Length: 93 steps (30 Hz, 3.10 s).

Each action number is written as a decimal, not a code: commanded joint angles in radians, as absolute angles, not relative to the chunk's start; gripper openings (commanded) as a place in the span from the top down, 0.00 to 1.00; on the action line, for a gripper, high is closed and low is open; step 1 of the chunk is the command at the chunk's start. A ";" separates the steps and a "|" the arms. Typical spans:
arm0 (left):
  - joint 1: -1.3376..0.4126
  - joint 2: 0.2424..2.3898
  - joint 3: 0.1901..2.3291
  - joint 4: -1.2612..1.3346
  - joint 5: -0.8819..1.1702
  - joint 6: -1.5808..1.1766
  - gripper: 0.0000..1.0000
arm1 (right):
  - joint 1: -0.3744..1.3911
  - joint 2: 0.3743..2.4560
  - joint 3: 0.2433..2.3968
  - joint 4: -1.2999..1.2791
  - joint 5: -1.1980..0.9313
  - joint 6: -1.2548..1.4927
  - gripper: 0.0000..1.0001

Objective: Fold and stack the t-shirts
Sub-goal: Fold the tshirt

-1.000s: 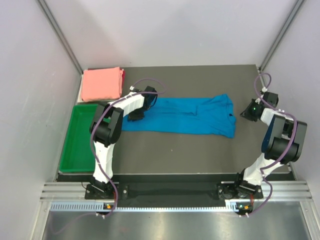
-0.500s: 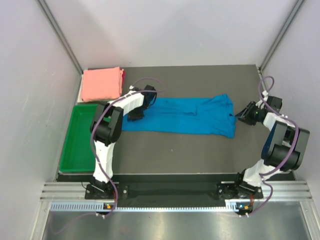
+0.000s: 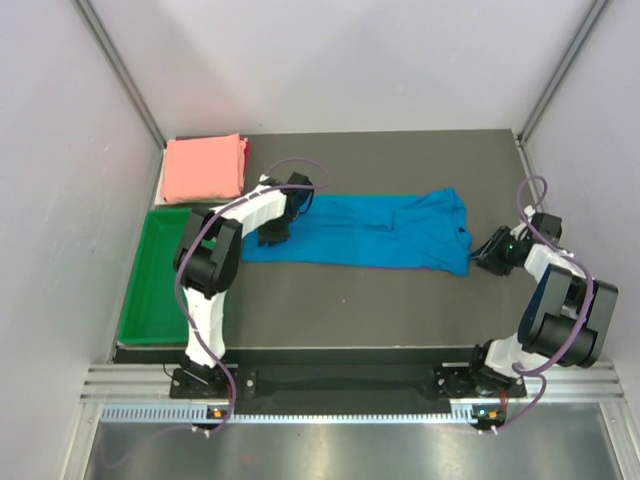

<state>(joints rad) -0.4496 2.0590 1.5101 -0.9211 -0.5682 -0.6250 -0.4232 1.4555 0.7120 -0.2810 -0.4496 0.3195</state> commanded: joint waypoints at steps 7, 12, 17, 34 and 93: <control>-0.463 1.962 1.431 -0.868 -0.526 -0.640 0.64 | -0.411 1.500 0.661 -0.167 -0.460 0.342 0.66; -0.463 1.994 1.414 -0.850 -0.519 -0.658 0.64 | -0.396 1.505 0.661 -0.163 -0.433 0.318 0.66; -0.463 2.029 1.408 -0.847 -0.521 -0.672 0.64 | -0.336 1.535 0.699 -0.205 -0.376 0.296 0.67; -0.457 2.137 1.384 -0.876 -0.661 -0.726 0.63 | -0.238 1.491 0.861 -0.494 0.164 0.295 1.00; -0.419 1.664 1.301 -0.761 -0.141 -0.469 0.59 | -0.077 1.382 0.974 -0.578 0.086 0.769 0.48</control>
